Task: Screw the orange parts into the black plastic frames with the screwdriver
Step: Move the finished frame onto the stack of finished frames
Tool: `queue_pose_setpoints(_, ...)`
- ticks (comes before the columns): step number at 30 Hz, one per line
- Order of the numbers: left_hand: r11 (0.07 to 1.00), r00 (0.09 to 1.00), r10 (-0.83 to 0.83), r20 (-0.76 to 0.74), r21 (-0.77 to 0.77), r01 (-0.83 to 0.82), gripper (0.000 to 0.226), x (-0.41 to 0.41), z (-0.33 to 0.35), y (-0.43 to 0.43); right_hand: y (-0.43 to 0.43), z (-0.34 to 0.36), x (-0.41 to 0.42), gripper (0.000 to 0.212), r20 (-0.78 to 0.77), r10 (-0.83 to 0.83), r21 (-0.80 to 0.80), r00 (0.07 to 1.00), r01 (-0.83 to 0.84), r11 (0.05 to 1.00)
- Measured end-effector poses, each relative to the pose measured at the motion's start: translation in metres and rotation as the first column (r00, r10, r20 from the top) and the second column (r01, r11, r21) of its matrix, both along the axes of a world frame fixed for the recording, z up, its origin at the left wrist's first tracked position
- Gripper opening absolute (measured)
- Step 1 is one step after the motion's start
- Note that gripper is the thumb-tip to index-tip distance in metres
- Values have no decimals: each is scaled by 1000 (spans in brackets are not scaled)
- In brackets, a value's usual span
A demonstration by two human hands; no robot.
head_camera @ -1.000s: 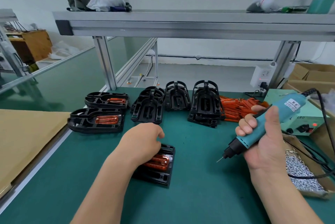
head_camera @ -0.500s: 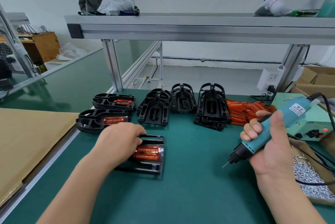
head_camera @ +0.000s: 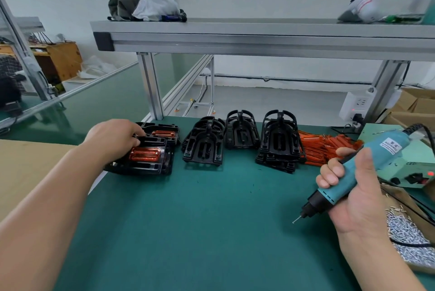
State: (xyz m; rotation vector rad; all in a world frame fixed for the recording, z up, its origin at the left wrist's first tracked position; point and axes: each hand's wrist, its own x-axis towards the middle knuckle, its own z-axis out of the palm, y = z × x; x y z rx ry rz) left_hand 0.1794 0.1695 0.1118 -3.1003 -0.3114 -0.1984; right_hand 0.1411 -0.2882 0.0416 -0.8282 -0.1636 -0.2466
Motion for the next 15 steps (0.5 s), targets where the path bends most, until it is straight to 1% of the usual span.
queue_pose_setpoints(3, 1000, 1000, 5, -14, -3, -5, 32, 8, -7, 2, 0, 0, 0, 35, 3, 1, 8, 1000, -1, 1000)
queue_pose_setpoints(10, 1000, 998, 24, 65, -11, -23, 30, 15, -21, 0, -3, 1, 2, 36, 4, -3, 22, 1000, 3, 1000)
queue_pose_setpoints(15, 999, 993, 31, 115, 9, -32, 40, 12, -27, -8, -2, 3, 0, 36, 10, -6, 32, 1000, 6, 999)
